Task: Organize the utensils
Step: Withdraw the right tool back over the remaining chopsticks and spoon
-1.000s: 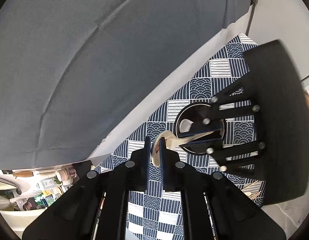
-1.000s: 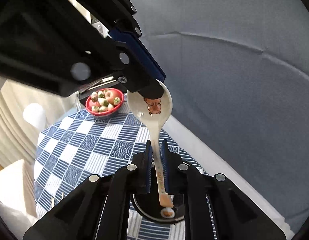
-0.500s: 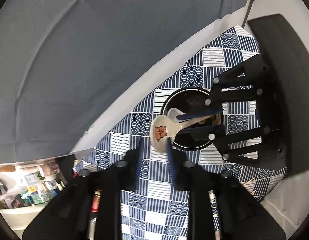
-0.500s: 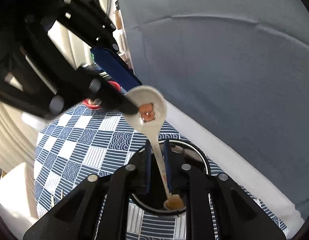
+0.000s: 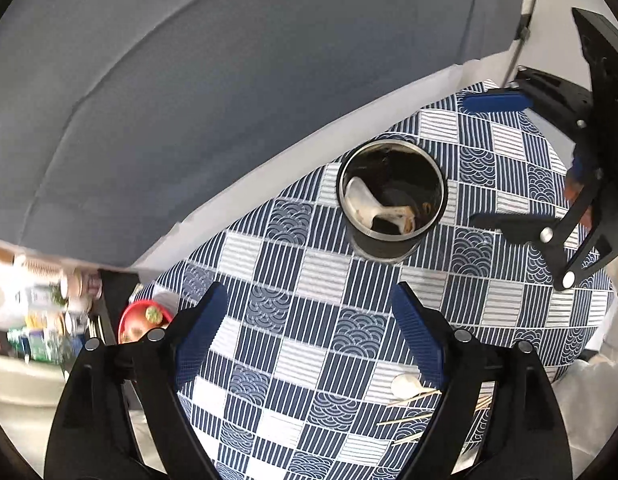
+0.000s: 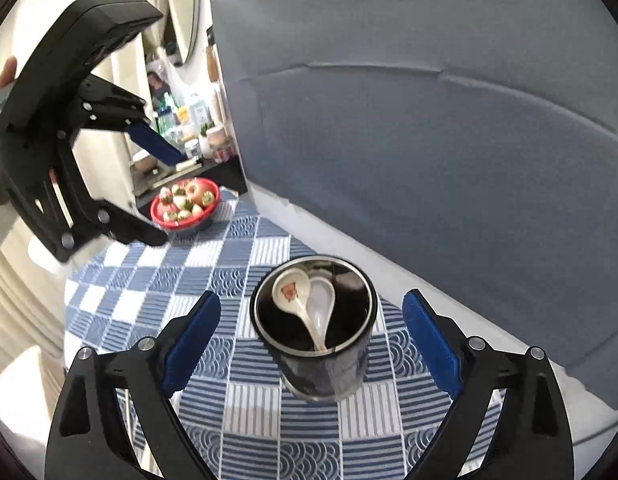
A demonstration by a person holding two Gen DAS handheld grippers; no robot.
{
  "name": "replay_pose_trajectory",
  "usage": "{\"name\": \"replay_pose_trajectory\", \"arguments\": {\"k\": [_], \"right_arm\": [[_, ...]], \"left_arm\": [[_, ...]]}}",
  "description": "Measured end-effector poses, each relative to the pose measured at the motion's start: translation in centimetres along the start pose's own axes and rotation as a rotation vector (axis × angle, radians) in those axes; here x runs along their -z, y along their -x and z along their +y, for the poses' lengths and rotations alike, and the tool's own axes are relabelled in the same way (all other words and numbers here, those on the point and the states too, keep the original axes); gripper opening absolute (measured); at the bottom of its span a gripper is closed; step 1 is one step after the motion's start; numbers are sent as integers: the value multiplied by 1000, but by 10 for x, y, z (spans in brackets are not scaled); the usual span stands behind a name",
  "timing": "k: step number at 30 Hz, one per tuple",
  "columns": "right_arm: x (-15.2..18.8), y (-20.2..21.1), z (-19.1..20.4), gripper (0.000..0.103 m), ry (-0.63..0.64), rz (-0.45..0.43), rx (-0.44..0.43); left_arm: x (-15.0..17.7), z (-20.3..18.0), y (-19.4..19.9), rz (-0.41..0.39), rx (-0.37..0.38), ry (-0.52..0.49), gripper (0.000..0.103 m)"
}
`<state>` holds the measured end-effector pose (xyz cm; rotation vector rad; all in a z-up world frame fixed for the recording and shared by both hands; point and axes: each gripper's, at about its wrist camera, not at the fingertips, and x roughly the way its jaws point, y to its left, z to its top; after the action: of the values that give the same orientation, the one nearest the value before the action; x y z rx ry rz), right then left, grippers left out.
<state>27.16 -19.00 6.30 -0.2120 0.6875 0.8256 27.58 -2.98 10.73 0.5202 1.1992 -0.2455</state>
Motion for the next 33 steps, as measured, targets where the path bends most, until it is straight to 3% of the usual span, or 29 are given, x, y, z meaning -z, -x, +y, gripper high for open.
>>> {"name": "replay_pose_trajectory", "arguments": {"k": [9, 22, 33], "right_arm": [[23, 14, 49, 91, 93, 65, 25], [68, 29, 107, 91, 142, 156, 31], [117, 41, 150, 91, 159, 226, 20]], "left_arm": [[68, -2, 6, -13, 35, 109, 91], [164, -37, -14, 48, 59, 159, 92], [235, -68, -30, 88, 124, 228, 94]]}}
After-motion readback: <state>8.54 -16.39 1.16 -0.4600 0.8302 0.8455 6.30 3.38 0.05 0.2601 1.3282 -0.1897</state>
